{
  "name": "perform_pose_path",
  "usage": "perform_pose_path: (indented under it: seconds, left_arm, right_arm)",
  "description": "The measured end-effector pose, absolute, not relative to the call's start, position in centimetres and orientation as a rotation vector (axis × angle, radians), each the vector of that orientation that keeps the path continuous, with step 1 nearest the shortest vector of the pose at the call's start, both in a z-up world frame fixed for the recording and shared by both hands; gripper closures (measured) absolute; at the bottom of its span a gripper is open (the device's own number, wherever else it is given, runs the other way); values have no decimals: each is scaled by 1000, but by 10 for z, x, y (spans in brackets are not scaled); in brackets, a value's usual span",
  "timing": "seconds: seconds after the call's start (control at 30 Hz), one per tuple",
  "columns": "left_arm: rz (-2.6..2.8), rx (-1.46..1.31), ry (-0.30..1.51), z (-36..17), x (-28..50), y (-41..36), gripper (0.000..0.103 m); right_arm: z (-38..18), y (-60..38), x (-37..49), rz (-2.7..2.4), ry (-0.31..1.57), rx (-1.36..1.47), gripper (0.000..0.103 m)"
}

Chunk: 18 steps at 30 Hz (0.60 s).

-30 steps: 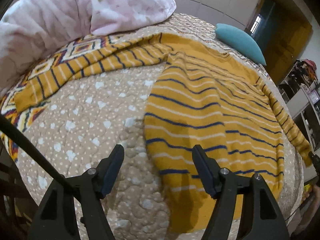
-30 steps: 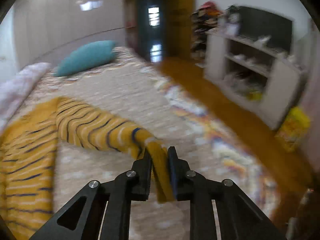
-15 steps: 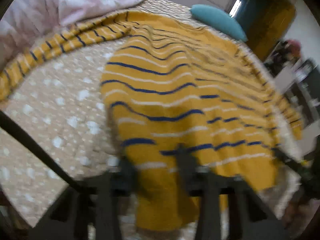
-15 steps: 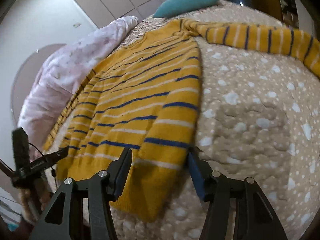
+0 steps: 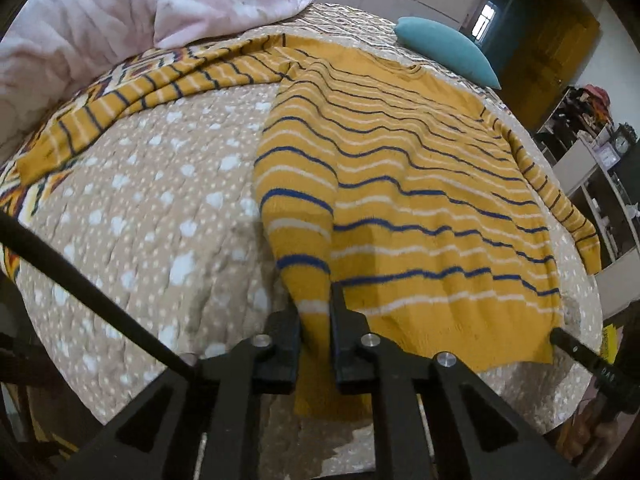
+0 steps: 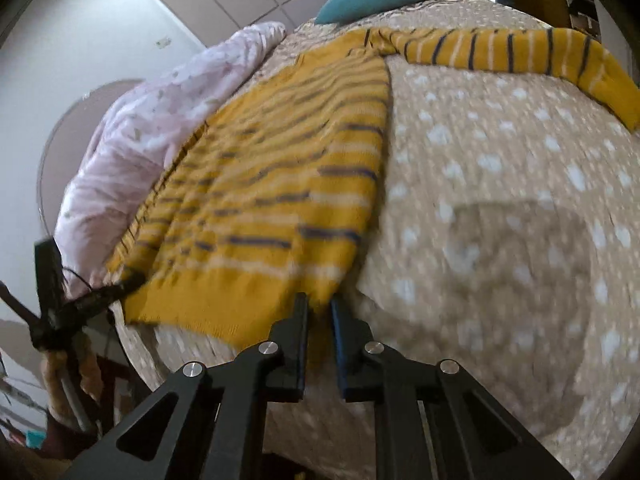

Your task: Fold small clothes

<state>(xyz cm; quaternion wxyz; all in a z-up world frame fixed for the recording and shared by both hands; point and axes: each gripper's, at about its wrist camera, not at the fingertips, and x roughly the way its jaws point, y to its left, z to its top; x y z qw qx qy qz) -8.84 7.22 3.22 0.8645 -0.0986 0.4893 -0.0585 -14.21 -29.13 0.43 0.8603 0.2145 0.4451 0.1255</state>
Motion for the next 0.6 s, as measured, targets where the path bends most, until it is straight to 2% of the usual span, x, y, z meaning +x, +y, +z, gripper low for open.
perform_pose_path:
  seconds: [0.07, 0.1, 0.17, 0.2, 0.23, 0.3, 0.4, 0.53, 0.6]
  left_arm:
    - [-107, -219, 1003, 38, -96, 75, 84]
    - [-97, -217, 985, 44, -100, 75, 77]
    - [-80, -199, 928, 58, -108, 75, 61]
    - [-73, -192, 905, 63, -112, 74, 46]
    - [-68, -181, 875, 69, -116, 71, 37]
    - [-72, -169, 846, 76, -117, 68, 34]
    - [-110, -165, 867, 77, -111, 59, 34]
    - [-133, -166, 903, 69, -102, 44, 34]
    - [-136, -147, 919, 65, -97, 36, 34]
  right_arm:
    - [8, -302, -148, 238, 911, 453, 90]
    - [11, -311, -150, 216, 891, 463, 89]
    - [16, -332, -150, 170, 847, 501, 86]
    - [17, -344, -149, 142, 830, 524, 80]
    - [18, -356, -146, 116, 817, 543, 71]
    - [18, -383, -138, 44, 783, 579, 62]
    - [14, -428, -118, -61, 754, 673, 59]
    - [9, -480, -87, -113, 696, 820, 42]
    - [6, -504, -69, -140, 667, 896, 37]
